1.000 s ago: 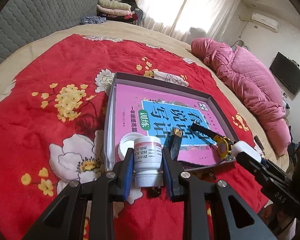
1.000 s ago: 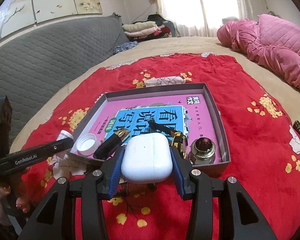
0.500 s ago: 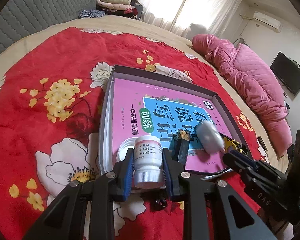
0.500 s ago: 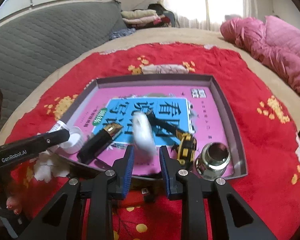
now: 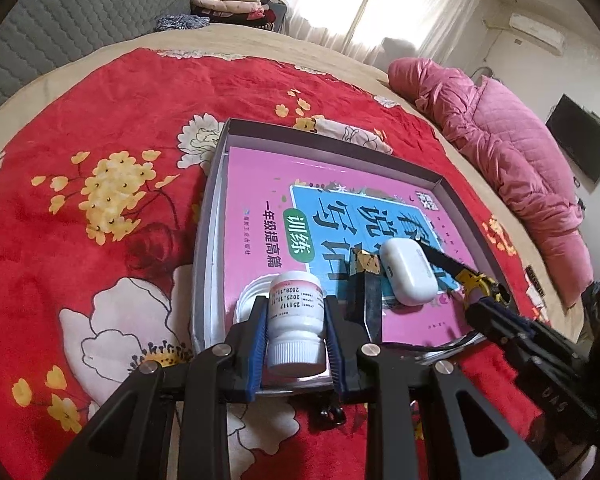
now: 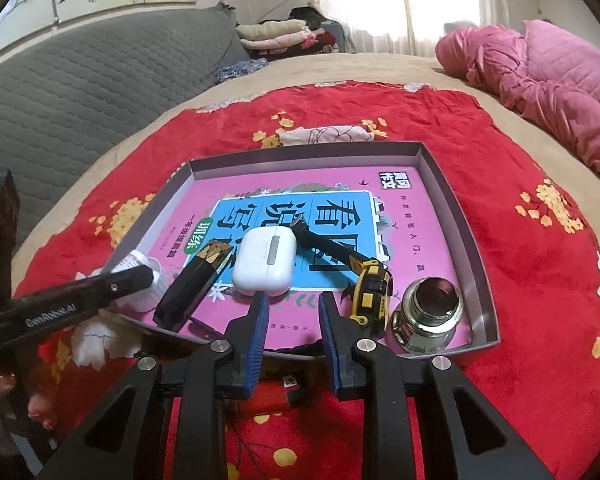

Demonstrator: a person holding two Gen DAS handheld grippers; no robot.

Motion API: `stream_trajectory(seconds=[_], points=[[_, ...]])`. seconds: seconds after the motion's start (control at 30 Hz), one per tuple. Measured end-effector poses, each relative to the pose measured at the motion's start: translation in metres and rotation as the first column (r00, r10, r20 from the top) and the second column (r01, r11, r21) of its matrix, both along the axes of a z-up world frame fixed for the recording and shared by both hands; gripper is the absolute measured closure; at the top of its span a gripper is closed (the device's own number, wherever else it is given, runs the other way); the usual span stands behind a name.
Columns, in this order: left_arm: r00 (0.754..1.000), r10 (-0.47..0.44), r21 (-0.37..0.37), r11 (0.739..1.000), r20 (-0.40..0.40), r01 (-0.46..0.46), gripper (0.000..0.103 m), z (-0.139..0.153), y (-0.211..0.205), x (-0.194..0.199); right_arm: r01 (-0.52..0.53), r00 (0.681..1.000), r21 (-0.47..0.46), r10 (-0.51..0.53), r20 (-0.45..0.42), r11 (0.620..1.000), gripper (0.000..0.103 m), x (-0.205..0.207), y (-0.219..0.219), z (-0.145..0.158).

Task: Organize rigid objects
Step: 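Lower the earbud case onto the pink book and open the right gripper while the left lowers the pill bottle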

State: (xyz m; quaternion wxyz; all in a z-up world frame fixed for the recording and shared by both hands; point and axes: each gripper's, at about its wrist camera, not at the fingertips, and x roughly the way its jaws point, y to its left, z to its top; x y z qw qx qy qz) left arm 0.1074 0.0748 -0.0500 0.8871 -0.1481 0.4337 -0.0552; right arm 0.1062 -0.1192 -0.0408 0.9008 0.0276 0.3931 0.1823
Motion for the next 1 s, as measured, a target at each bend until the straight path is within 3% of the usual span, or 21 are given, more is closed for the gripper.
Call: stream_trajectory(seconds=[0.63,0.87,0.93,1.0], points=[[1.000,-0.009,0.017,1.000,-0.001,0.009,0.076,-0.002,-0.004,0.000,0.016,1.000,0.001,-0.016,0.009,1.000,0.070,-0.016,-0.010,0.006],[1.000,-0.010,0.019,1.000,0.004,0.010,0.075,-0.001,-0.004,-0.001,0.025,1.000,-0.001,-0.025,0.009,1.000,0.063,-0.018,-0.013,0.007],[1.000,-0.012,0.018,1.000,0.008,0.012,0.073,0.000,-0.004,-0.002,0.029,1.000,-0.002,-0.029,0.010,1.000,0.061,-0.019,-0.014,0.008],[1.000,-0.015,0.011,1.000,0.016,0.014,0.063,0.002,-0.004,-0.003,0.032,0.999,-0.003,-0.032,0.013,0.999,0.059,-0.021,-0.015,0.008]])
